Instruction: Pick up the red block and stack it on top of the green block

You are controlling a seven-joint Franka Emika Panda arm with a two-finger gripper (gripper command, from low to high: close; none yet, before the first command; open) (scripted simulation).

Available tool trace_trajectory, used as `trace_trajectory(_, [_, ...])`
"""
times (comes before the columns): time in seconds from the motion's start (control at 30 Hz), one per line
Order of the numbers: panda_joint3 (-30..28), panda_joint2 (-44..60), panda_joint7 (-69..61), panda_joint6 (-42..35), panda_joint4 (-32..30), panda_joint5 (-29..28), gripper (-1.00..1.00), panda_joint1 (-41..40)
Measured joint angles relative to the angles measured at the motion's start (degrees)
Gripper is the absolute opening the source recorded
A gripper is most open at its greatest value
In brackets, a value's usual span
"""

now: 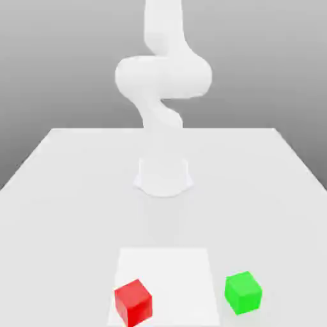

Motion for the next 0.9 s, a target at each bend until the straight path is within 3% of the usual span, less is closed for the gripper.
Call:
trace_trajectory(0.27, [6.0, 17.07, 17.23, 6.13, -2.88, -4.4, 0.0, -8.26])
trace_trajectory(0.57, [8.08, 35.81, 35.63, 12.89, -6.05, -8.46, 0.0, -13.2])
trace_trajectory(0.9, [6.98, 55.26, 47.7, 22.51, -8.77, -4.79, 0.0, -13.68])
